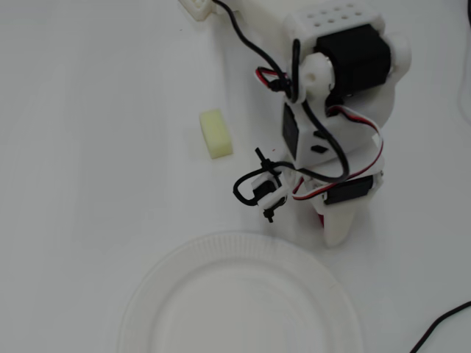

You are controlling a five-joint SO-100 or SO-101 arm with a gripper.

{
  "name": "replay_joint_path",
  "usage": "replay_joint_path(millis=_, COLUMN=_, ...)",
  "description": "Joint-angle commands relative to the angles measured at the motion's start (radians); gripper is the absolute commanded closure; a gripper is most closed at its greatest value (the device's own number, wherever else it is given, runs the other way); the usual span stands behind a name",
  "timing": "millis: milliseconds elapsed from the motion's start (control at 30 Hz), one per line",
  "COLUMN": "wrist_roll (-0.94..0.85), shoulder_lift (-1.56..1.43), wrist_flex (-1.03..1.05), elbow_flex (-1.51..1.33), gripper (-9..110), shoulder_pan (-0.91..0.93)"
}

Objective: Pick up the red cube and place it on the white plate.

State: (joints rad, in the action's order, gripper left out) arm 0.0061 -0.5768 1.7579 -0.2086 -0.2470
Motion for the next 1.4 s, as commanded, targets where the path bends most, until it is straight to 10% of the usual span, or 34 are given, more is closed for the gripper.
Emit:
replay_joint_path(millis=0, wrist_roll=0.003, shoulder_lift=-0.048, wrist_flex=0.008, elbow_flex=-0.028, gripper=82, shoulder_pan=0.0)
replay_joint_path(millis=433, wrist_roll=0.048, shoulder_lift=-0.061, wrist_flex=0.008, elbow_flex=-0.026, gripper=101, shoulder_pan=-0.026)
replay_joint_path(millis=1367, wrist_roll=-0.129, shoulder_lift=-0.17, wrist_flex=-0.14, elbow_flex=0.31, gripper=102, shoulder_pan=0.313)
